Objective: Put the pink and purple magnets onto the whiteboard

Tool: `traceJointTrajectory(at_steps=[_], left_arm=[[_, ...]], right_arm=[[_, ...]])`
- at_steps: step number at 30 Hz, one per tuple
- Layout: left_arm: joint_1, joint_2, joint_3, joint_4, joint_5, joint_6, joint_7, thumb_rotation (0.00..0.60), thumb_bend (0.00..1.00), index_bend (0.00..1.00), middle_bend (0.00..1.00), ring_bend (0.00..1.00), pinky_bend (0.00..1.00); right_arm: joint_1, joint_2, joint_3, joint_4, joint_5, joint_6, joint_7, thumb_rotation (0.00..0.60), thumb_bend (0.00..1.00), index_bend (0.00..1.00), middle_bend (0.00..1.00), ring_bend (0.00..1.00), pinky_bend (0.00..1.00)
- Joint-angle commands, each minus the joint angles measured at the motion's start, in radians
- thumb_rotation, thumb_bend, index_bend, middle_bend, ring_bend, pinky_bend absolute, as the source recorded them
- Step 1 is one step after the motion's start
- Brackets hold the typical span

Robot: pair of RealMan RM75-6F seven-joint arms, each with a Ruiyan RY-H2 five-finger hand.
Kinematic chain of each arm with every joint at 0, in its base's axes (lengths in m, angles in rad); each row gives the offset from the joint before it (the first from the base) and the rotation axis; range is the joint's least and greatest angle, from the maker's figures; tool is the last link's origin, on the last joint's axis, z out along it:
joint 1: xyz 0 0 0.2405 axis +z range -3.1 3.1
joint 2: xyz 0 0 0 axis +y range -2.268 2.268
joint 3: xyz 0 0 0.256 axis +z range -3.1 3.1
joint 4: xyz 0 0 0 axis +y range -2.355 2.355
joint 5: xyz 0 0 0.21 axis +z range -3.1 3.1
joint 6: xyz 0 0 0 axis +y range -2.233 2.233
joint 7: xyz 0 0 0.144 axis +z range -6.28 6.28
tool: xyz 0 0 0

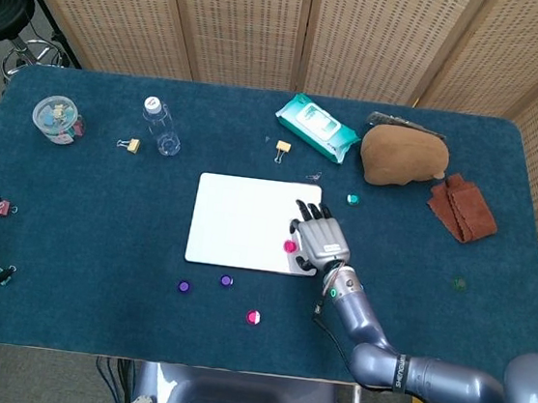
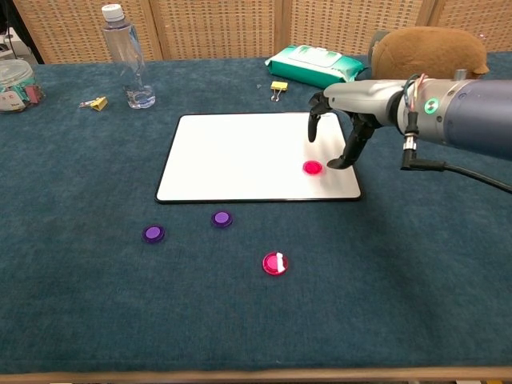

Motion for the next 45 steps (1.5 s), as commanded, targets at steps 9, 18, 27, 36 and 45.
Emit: traceJointTrajectory(at_steps=[9,18,27,36,45], left_arm=[[0.000,0.006,0.002,0.006,0.011,0.004,-0.012,0.600,0.00,0.00,0.00,0.00,0.00],[-0.024,0.007,0.046,0.049,0.153,0.003,-0.115,0.600,0.00,0.00,0.00,0.00,0.00],[-0.058,0.003,0.067,0.037,0.252,0.007,-0.118,0.600,0.01,0.00,0.00,0.00,0.00],[-0.247,0.087,0.081,-0.096,0.440,-0.163,-0.135,0.600,0.05,0.01,0.00,0.00,0.00],[-0.530,0.073,-0.033,-0.360,0.295,-0.563,-0.005,0.600,0.15,0.24,0.00,0.00,0.00]], right_arm=[[-0.040,0.066,-0.063,-0.131,-0.109,0.048,0.061,0.600,0.42,0.32,0.00,0.00,0.00],[-0.262,0.283,-0.208,-0.222,-0.473,0.245,0.265,0.600,0.42,0.34,0.00,0.00,0.00],[-0.450,0.388,-0.294,-0.123,-0.640,0.411,0.470,0.600,0.42,0.31,0.00,0.00,0.00],[-0.634,0.405,-0.321,-0.044,-0.740,0.633,0.622,0.600,0.42,0.31,0.00,0.00,0.00],[-0.735,0.408,-0.306,-0.009,-0.782,0.706,0.718,0.600,0.42,0.31,0.00,0.00,0.00]])
